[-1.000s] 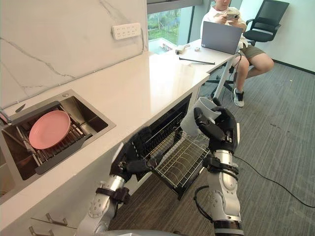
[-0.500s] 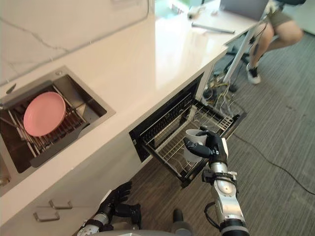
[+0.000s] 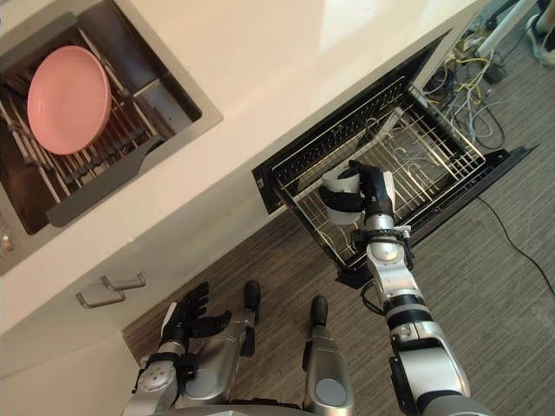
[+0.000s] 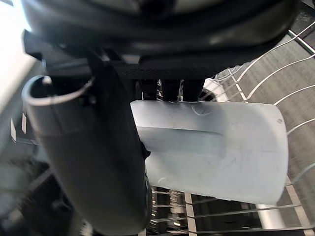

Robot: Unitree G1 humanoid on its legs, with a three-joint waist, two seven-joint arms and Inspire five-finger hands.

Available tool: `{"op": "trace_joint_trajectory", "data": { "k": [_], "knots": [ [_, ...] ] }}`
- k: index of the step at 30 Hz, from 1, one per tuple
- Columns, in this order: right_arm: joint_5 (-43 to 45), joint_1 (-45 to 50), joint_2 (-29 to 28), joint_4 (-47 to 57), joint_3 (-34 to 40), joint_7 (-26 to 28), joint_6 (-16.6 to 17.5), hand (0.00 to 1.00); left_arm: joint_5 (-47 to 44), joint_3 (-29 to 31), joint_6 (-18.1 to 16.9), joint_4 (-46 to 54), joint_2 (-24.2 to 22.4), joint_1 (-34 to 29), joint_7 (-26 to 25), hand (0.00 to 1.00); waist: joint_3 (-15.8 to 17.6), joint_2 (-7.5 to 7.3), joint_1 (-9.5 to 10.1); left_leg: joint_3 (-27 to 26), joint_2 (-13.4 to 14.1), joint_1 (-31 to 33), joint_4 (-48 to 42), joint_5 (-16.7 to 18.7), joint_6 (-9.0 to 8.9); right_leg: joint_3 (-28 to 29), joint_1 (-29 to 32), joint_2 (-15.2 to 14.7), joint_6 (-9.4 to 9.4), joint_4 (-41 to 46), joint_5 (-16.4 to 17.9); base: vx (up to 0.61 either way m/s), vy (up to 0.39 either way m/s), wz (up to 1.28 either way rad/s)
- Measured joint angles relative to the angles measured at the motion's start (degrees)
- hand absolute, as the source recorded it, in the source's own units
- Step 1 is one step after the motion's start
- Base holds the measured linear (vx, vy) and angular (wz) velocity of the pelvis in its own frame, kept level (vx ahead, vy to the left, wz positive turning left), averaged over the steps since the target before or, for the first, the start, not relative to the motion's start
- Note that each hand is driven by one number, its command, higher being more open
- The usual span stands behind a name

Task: Walk over to the sink, pick up the cup, carry it to the dishwasher, place the cup inside the dishwasher, then close the dishwasher door

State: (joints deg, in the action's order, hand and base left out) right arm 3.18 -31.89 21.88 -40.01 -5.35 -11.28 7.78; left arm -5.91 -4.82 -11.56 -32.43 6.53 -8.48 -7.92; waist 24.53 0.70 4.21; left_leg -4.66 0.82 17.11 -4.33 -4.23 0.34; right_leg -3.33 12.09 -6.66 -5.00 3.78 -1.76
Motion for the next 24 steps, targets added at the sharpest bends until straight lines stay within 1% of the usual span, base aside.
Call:
{"op": "trace_joint_trajectory", "data": {
  "k": [2, 3, 6, 11, 15, 17, 19, 21, 22, 24],
  "knots": [
    [-1.5, -1.6, 0.0, -2.4, -0.2, -0.2, -1.0, 0.3, -0.4, 0.0, 0.0, -0.9, -0.1, 1.0, -0.7, 0.9, 0.5, 0.21, 0.46, 0.4, 0.1, 0.3, 0.3, -0.5, -0.08, -0.4, 0.4, 0.1, 0.19, 0.0, 0.0, -0.03, -0.023, 0.08],
    [-2.7, -2.0, 0.0, -3.7, -0.3, -0.3, -1.3, 0.9, -0.9, 0.0, -0.1, -1.5, -0.3, 1.6, -1.0, 0.9, 0.6, 0.24, 0.89, 0.5, 0.2, 0.5, 0.4, -0.8, 0.01, -0.5, 0.6, 0.2, 0.3, 0.0, 0.0, -0.01, -0.023, 0.05],
    [-5.1, -2.9, 0.0, -6.0, -0.8, -0.9, -1.6, 0.9, -1.0, 0.0, -0.1, -1.8, -0.3, 2.0, -1.7, 0.9, 0.6, 0.22, 1.34, 0.8, 0.1, 0.5, 1.1, -1.4, 0.09, -0.8, 0.7, 0.5, 0.41, 0.0, 0.0, 0.01, -0.029, 0.06],
    [-7.9, -4.7, -0.1, -8.2, -1.2, -2.5, -2.6, 0.9, -1.0, -0.2, -0.2, -2.0, -0.9, 3.4, -2.5, 0.9, 0.9, 0.08, 1.38, 1.7, 0.1, 0.5, 2.3, -2.4, -0.06, -1.5, 0.8, 0.6, 0.53, 0.0, 0.1, 0.01, -0.014, 0.08],
    [-7.9, -5.9, -0.7, -8.5, -1.0, -3.2, -2.8, 0.9, -1.0, -0.3, -0.3, -2.0, -1.2, 4.2, -3.2, 0.9, 1.5, -0.11, 1.29, 2.1, 0.2, 0.0, 3.7, -3.4, -0.23, -1.7, 0.8, 0.9, 0.82, 0.0, 0.1, -0.01, -0.012, 0.04],
    [-7.9, -5.8, -1.9, -8.0, 0.2, -3.5, -3.0, 0.9, -1.0, -0.3, -0.3, -2.0, -1.2, 4.2, -3.3, 0.9, 1.6, -0.25, 1.31, 2.1, 0.4, -0.9, 5.0, -3.8, -0.38, -1.6, 0.6, 1.1, 0.97, 0.0, 0.2, 0.01, -0.015, -0.02],
    [-7.9, -4.2, -3.0, -4.2, 1.2, -3.7, -3.6, 0.9, -1.0, -0.3, -0.3, -2.1, -1.2, 4.2, -3.3, 0.9, 1.7, -0.46, 1.29, 2.0, 0.5, -2.3, 6.3, -4.3, -0.53, -1.5, -0.2, 1.3, 1.13, 0.0, 0.3, 0.02, -0.024, -0.04],
    [-7.8, 1.4, -4.7, 6.2, 2.4, -3.7, -3.6, 0.9, -1.2, 0.0, -0.1, -2.1, -1.1, 4.2, -3.3, 0.9, 1.9, -1.21, 1.26, 1.9, 0.9, -4.4, 7.6, -4.4, -0.71, -1.5, -1.6, 1.6, 1.55, -0.1, 0.7, 0.04, -0.028, -0.04],
    [-7.8, 2.6, -5.1, 8.4, 2.7, -3.7, -3.5, 0.9, -1.3, 0.1, -0.1, -2.1, -1.1, 4.2, -3.3, 0.9, 1.8, -1.37, 1.2, 1.9, 0.9, -4.9, 8.1, -4.5, -0.84, -1.5, -1.8, 1.6, 1.61, -0.1, 0.8, 0.04, -0.02, -0.02],
    [-7.7, 8.5, -6.3, 17.4, 4.1, -3.7, -3.2, 0.9, -1.5, 0.2, 0.3, -2.1, -1.1, 4.2, -3.0, 0.9, 1.5, -1.9, 0.94, 2.1, 1.2, -6.6, 9.3, -4.7, -1.13, -1.9, -3.1, 1.7, 1.7, -0.1, 1.5, 0.05, -0.021, 0.07]
  ]
}}
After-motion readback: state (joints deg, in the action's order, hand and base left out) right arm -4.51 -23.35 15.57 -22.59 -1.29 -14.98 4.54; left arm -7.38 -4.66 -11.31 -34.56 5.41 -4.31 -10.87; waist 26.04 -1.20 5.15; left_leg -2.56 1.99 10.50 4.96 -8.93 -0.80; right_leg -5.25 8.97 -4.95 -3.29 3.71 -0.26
